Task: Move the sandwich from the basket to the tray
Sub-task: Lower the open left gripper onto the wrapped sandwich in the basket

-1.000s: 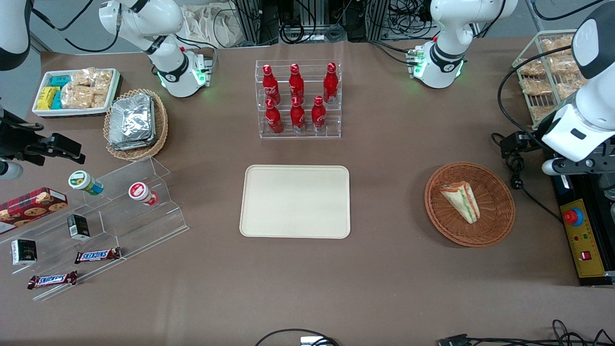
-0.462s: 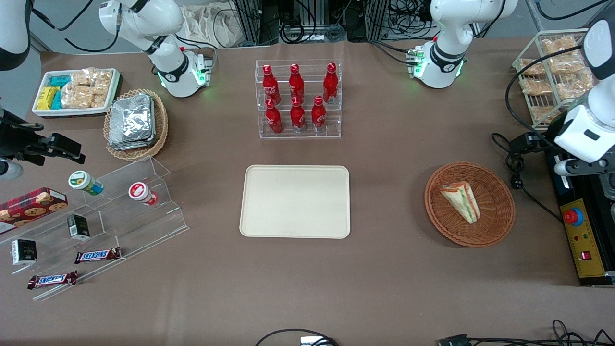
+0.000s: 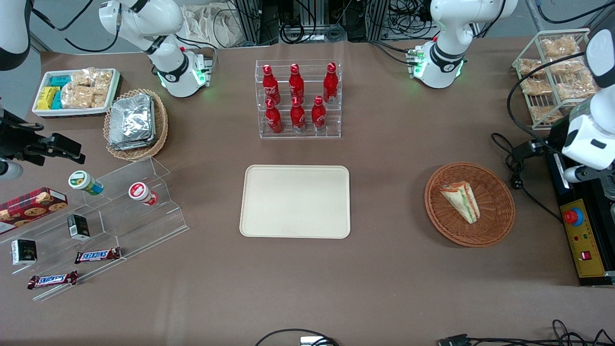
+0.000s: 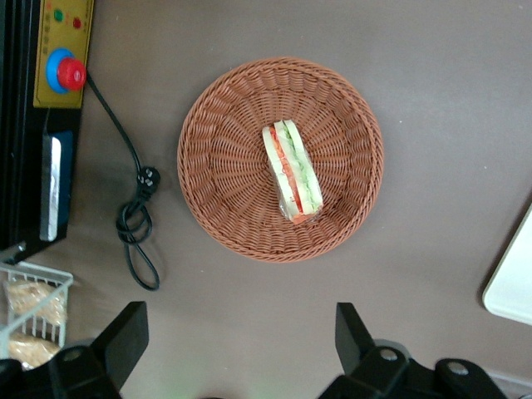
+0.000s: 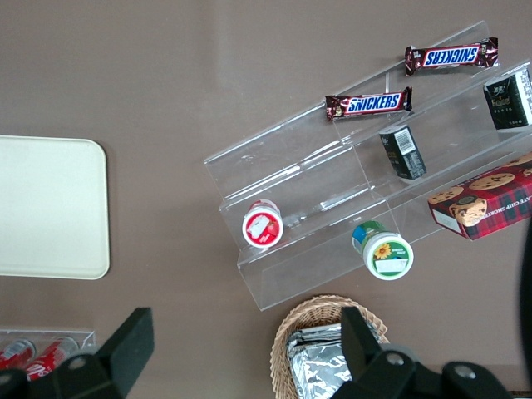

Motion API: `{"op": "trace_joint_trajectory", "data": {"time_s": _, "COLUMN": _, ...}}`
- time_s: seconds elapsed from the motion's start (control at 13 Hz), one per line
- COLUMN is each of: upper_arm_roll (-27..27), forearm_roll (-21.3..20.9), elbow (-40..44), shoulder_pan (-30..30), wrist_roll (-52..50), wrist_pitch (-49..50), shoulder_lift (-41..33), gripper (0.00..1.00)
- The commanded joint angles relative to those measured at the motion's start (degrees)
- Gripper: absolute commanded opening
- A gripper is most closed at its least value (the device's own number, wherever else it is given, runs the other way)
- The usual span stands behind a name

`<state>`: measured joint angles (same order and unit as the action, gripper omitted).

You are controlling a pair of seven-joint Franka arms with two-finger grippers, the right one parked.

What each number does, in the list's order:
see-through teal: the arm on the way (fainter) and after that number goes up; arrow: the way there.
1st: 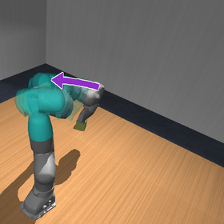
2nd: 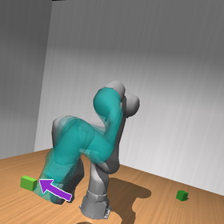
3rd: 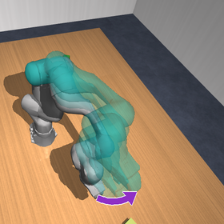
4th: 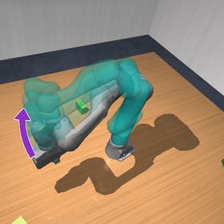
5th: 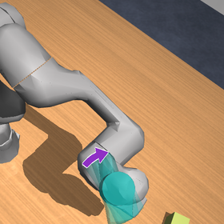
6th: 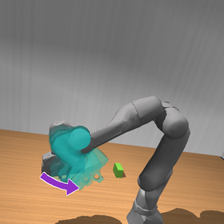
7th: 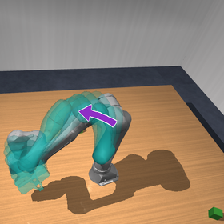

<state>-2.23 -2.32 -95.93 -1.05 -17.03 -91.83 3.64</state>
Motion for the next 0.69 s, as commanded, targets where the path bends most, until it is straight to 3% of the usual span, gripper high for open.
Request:
{"op": "trace_joint_trajectory", "data": {"time_s": 0.0, "upper_arm_roll": -0.14, "forearm_roll": 0.65, "elbow": -0.14, "shoulder_pan": 0.43, "wrist_roll": -6.16, "wrist_pitch": 0.43, "shoulder_lift": 1.89, "gripper": 0.99}}
{"op": "trace_joint_trajectory", "data": {"time_s": 0.31, "upper_arm_roll": 0.03, "forearm_roll": 3.54, "elbow": -0.14, "shoulder_pan": -0.18, "wrist_roll": -9.77, "wrist_pitch": -1.5, "shoulder_lift": 7.16, "gripper": 0.99}}
{"op": "trace_joint_trajectory", "data": {"time_s": 0.62, "upper_arm_roll": 0.29, "forearm_roll": 3.55, "elbow": -0.57, "shoulder_pan": -0.27, "wrist_roll": -10.04, "wrist_pitch": -5.89, "shoulder_lift": 12.26, "gripper": 0.99}}
